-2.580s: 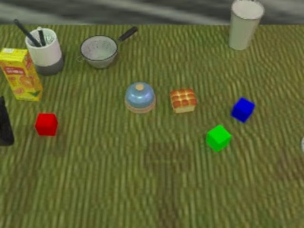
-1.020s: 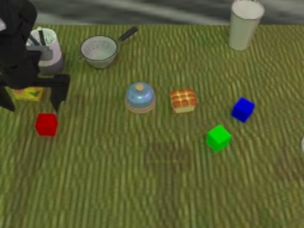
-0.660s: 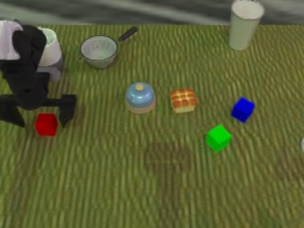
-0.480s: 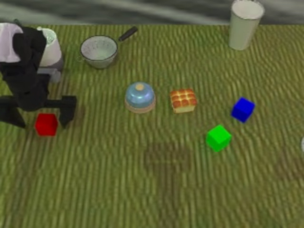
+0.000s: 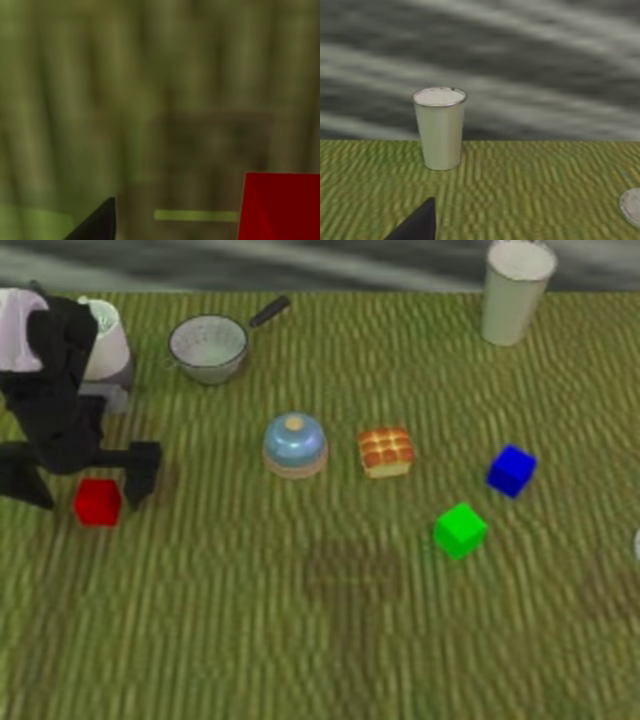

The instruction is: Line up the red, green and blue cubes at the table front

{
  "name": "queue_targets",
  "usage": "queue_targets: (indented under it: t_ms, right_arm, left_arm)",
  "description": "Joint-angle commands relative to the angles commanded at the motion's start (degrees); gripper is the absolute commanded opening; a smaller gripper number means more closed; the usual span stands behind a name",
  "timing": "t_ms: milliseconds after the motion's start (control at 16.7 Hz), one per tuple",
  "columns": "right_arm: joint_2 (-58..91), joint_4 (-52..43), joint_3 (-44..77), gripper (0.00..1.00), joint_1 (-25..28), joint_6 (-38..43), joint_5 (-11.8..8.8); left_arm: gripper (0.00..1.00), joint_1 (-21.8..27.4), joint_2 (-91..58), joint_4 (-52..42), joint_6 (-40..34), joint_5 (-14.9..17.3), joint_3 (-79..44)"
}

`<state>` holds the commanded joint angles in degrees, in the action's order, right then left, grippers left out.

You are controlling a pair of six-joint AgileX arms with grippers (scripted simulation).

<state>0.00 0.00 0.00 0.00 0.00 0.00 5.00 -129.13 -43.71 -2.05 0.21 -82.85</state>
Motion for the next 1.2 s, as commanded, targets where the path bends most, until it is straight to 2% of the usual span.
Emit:
queue_targets:
  t_ms: [480, 960, 1200]
  right_arm:
    - [0.0, 0.0, 0.0, 1.0, 0.0, 0.0, 0.0]
    - [0.0, 0.0, 0.0, 1.0, 0.0, 0.0, 0.0]
    - [0.0, 0.0, 0.0, 1.0, 0.0, 0.0, 0.0]
  left_arm:
    - [0.02, 0.0, 0.0, 0.0, 0.0, 0.0, 0.0]
    - [0.0, 0.0, 0.0, 0.0, 0.0, 0.0, 0.0]
    - [0.0, -0.2, 3.2, -3.1, 0.1, -0.1, -2.1]
